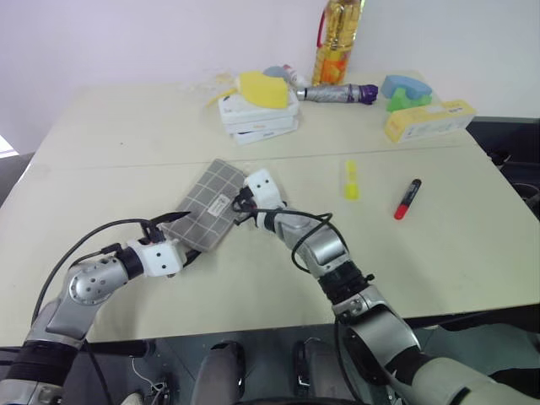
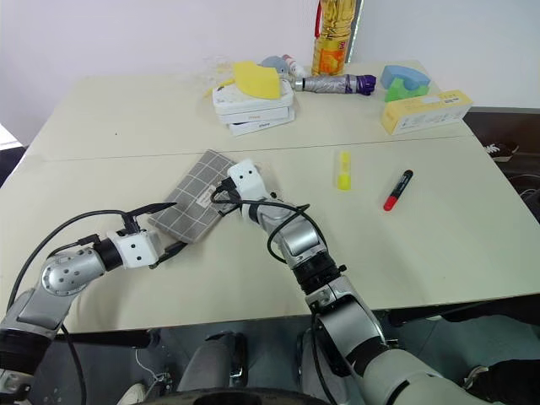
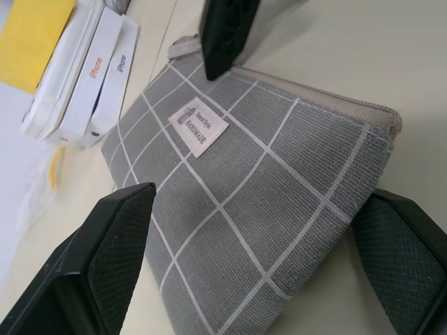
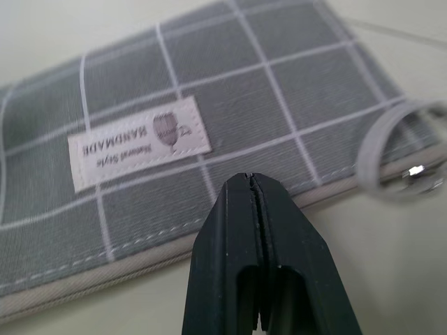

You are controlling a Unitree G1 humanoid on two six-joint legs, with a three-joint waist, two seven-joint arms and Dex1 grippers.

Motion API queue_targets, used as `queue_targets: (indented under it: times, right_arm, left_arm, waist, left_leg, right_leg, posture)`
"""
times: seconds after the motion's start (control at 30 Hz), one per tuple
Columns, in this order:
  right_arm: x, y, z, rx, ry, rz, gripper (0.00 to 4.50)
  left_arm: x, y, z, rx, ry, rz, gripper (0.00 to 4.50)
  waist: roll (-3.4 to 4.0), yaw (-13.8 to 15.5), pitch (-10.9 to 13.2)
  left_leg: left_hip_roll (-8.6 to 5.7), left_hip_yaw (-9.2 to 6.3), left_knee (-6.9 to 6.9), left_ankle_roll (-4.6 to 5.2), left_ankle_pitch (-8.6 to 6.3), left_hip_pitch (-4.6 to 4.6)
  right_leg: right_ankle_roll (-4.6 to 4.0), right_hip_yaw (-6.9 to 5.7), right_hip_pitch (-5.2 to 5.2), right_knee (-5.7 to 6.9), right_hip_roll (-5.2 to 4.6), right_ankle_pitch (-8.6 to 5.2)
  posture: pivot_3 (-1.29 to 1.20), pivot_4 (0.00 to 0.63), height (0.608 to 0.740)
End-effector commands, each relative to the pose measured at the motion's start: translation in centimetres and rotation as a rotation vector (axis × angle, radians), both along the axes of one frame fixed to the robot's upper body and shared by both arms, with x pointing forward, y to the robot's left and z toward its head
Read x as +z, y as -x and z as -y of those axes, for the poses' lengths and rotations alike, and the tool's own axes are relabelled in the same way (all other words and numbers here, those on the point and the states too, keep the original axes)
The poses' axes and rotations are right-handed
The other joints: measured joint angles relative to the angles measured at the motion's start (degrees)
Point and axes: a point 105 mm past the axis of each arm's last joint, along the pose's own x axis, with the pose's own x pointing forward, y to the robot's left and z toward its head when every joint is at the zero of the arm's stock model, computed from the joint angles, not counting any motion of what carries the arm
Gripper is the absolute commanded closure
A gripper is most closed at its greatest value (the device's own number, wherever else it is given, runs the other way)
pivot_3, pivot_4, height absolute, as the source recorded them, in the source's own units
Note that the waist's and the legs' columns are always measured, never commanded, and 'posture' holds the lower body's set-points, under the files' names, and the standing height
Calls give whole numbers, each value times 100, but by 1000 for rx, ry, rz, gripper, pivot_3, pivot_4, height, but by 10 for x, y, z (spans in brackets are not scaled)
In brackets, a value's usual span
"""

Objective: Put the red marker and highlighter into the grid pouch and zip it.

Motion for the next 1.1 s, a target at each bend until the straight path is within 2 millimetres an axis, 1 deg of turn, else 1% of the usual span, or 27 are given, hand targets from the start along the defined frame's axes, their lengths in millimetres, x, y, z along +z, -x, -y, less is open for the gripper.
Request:
queue_targets:
  times: [0.03,0.13,0.2,0.23,0.3,0.33,0.4,0.47,0.6,0.77,1.03,1.07,1.1]
  right_arm:
    - [-1,6,-11,38,11,-32,4467]
    - [-10,6,-8,5,20,-89,4467]
    - [-11,6,-8,-10,-7,-118,4467]
    - [-10,7,-9,-13,-38,-137,4467]
    - [-5,8,-14,-6,-82,-148,4467]
    - [-3,8,-16,-1,-90,-147,4467]
    - [-3,9,-18,5,-80,-140,4467]
    - [-3,10,-18,7,-73,-135,4467]
    - [-3,10,-18,6,-66,-125,4467]
    - [2,8,-17,5,-75,-103,4467]
    - [1,8,-16,7,-70,-96,4467]
    - [1,9,-16,8,-69,-96,4500]
    - [1,9,-16,8,-69,-95,4500]
  left_arm:
    - [-9,10,4,-41,-5,-67,0]
    - [-4,17,3,-61,24,-89,0]
    - [-2,22,3,-80,29,-108,0]
    - [-4,25,2,-97,18,-133,0]
    - [-11,31,3,-148,-71,-152,0]
    - [-13,30,4,-152,-97,-146,0]
    - [-13,23,6,-139,-106,-120,0]
    - [-16,16,6,-118,-155,-84,0]
    - [-25,1,0,-40,-231,-42,0]
    - [-25,-15,6,19,-226,27,0]
    - [-23,-18,5,69,-127,36,0]
    - [-22,-18,6,69,-110,38,567]
    - [-21,-18,6,67,-101,39,897]
  waist:
    - [0,-12,0]
    - [0,-35,-2]
    - [-2,-46,-3]
    - [-2,-47,-3]
    - [-2,-43,-3]
    - [-2,-45,-2]
    - [1,-42,-3]
    - [1,-39,-3]
    - [2,-14,-6]
    - [7,2,-10]
    - [6,-23,-10]
    - [6,-27,-10]
    - [6,-29,-10]
  left_leg:
    - [0,-1,0,0,0,0]
    - [3,-13,-3,0,0,1]
    - [5,-14,-6,0,0,1]
    - [6,-14,-7,0,0,1]
    - [7,-14,-8,0,0,1]
    - [7,-14,-8,0,0,1]
    - [6,-13,-8,0,0,1]
    - [6,-12,-8,0,0,1]
    - [3,-11,-5,0,0,4]
    - [4,-12,-3,-1,1,8]
    - [7,-15,-3,-2,2,8]
    - [7,-15,-3,-2,2,8]
    - [7,-15,-3,-2,2,8]
  right_leg:
    - [0,0,0,0,0,0]
    - [0,1,-3,3,0,0]
    - [0,2,-7,3,1,0]
    - [0,2,-7,4,1,0]
    - [-1,2,-9,4,2,0]
    - [-1,1,-10,5,3,0]
    - [-2,2,-10,4,3,0]
    - [-2,2,-10,4,3,0]
    - [-2,2,-5,5,5,0]
    - [-2,1,0,6,6,0]
    - [-2,2,-2,11,7,0]
    - [-2,1,-2,12,6,0]
    - [-2,2,-3,11,6,0]
  posture:
    - [0,150,740]
    - [0,150,740]
    - [0,150,740]
    - [0,150,740]
    - [0,150,740]
    - [0,150,740]
    - [0,150,740]
    - [0,150,740]
    - [0,150,740]
    - [0,150,740]
    - [0,150,740]
    - [0,150,740]
    - [0,150,740]
